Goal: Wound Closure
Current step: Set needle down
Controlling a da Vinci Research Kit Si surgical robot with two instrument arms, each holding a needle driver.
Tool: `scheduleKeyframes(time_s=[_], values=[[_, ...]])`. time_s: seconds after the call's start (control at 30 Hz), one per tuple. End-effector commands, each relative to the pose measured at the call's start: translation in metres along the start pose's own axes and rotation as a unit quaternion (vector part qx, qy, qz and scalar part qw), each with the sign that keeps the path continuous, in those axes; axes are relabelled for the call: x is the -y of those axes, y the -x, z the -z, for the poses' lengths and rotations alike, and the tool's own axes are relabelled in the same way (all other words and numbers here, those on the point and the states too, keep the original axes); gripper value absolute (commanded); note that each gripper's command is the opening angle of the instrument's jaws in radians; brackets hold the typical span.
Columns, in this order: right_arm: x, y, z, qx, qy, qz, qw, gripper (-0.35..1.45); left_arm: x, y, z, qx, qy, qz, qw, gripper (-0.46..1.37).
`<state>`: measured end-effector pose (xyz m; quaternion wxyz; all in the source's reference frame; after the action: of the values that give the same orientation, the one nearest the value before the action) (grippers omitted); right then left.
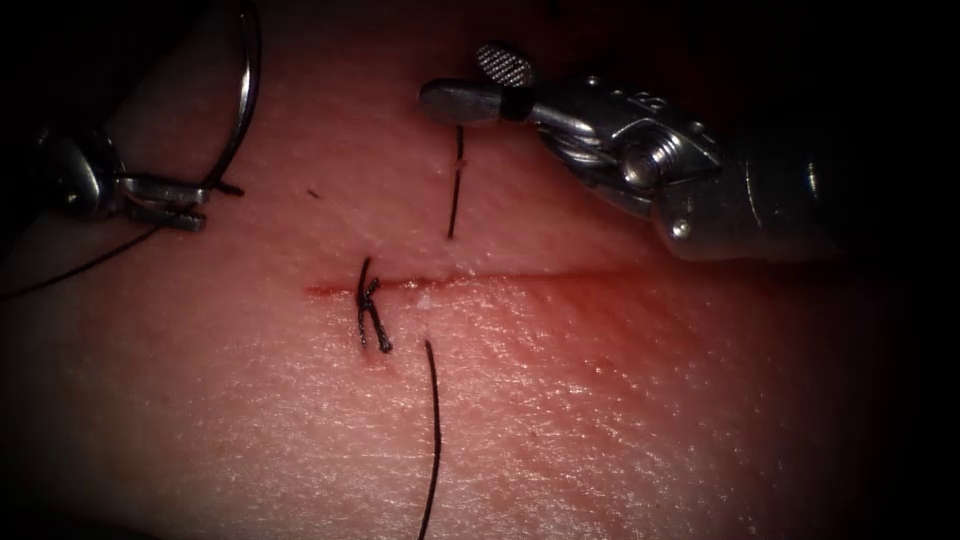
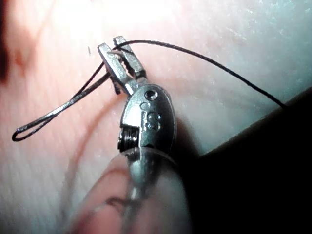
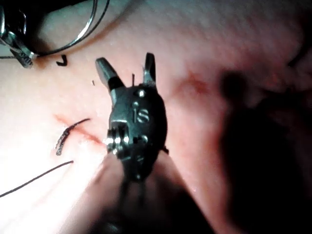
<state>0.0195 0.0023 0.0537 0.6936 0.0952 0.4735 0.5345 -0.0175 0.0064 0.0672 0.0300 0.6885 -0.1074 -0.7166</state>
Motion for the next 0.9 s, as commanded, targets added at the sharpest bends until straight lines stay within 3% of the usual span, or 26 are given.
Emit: scheduleKeyframes(time_s=[0.03, 0.13, 0.4, 0.5, 0.53, 0.57, 0.63, 0.87, 0.9], values=[[0.0001, 0.0, 0.001, 0.004, -0.012, 0.005, 1.0, 1.19, 0.0001, -0.0002, 0.0001, 0.003, 0.005, 0.0, 1.0, -0.35], [-0.0001, 0.0005, 0.0038, 0.008, -0.021, 0.013, 1.0, 1.1, 0.0006, -0.0001, -0.0004, 0.034, 0.017, 0.0, 0.9993, -0.35], [-0.0001, 0.0026, 0.0065, 0.035, -0.071, 0.036, 0.996, 1.06, 0.0021, -0.0002, -0.0012, 0.036, 0.016, 0.002, 0.9992, -0.35], [0.0003, 0.0032, 0.0069, 0.03, -0.088, 0.12, 0.988, 1.05, 0.0021, -0.0004, -0.0012, 0.048, 0.031, 0.001, 0.9983, -0.35], [0.0005, 0.0033, 0.007, 0.024, -0.097, 0.18, 0.979, 1.04, 0.002, -0.0004, -0.0012, 0.059, 0.044, -0.001, 0.9973, -0.35], [0.0006, 0.0033, 0.0071, 0.023, -0.098, 0.188, 0.977, 1.04, 0.0019, -0.0004, -0.0012, 0.061, 0.046, -0.001, 0.9971, -0.35], [0.0009, 0.0034, 0.0072, 0.016, -0.103, 0.249, 0.963, 1.0, 0.0018, -0.0004, -0.0012, 0.076, 0.061, -0.006, 0.9952, -0.35], [0.0015, 0.0038, 0.0073, 0.015, -0.116, 0.27, 0.956, 0.99, 0.0023, 0.0, -0.0016, 0.119, 0.106, 0.017, 0.9871, -0.35], [0.0015, 0.004, 0.0073, 0.014, -0.118, 0.271, 0.955, 0.98, 0.0026, 0.0003, -0.0018, 0.121, 0.104, 0.02, 0.987, -0.23]])
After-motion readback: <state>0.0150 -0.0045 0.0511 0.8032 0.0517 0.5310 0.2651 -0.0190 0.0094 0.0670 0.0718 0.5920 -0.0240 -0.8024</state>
